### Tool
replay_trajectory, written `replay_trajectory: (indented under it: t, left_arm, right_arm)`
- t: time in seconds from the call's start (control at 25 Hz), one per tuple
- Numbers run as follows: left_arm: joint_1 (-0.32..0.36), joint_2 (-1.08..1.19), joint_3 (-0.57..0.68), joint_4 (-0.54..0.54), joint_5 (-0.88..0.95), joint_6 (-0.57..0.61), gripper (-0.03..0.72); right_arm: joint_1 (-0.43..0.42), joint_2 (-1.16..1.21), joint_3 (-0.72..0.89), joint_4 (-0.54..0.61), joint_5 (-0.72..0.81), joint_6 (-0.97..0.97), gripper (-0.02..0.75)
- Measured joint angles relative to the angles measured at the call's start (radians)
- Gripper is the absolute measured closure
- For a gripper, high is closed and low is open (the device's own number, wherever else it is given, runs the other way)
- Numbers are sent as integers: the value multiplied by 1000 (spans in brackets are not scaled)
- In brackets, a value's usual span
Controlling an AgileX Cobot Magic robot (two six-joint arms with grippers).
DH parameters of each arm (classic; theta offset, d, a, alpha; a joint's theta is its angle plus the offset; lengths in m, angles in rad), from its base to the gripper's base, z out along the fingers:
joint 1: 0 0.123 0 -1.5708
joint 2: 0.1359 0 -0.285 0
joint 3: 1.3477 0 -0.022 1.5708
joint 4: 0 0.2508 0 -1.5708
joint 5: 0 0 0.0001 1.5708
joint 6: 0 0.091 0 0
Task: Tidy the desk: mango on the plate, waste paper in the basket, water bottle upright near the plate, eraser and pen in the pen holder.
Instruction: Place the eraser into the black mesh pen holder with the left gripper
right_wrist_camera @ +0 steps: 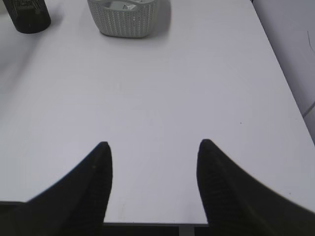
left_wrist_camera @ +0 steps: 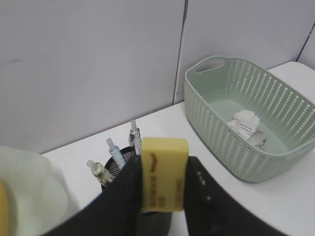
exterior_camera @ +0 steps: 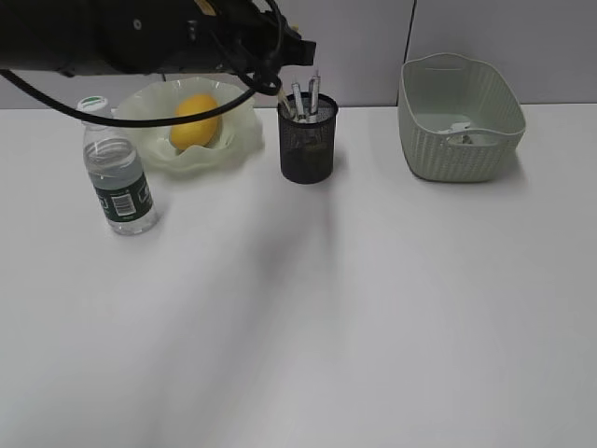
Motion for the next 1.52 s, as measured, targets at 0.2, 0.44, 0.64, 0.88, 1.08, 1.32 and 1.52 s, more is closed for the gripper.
replay_trajectory:
  t: [0.2, 0.44, 0.64, 0.88, 1.08, 1.32, 1.52]
  left_arm:
    - [-4, 68, -6, 0, -108, 0, 486]
    - [-4, 127, -45, 3, -133, 0, 486]
    - [-4, 192, -113, 3, -180, 0, 486]
    - [-4, 295, -217, 4, -208, 0, 486]
    - [-4, 360, -283, 8, -208, 0, 486]
    - [1, 392, -301, 10, -233, 0, 486]
    - [12, 415, -303, 10, -246, 0, 486]
  right_arm:
    - [0, 0, 0, 0, 0, 0, 296]
    - [0, 0, 0, 0, 0, 0, 296]
    - [0, 0, 0, 0, 0, 0, 296]
    - [0, 0, 0, 0, 0, 0, 296]
    - [0, 0, 0, 0, 0, 0, 296]
    - [0, 0, 0, 0, 0, 0, 296]
    - [0, 0, 0, 0, 0, 0, 296]
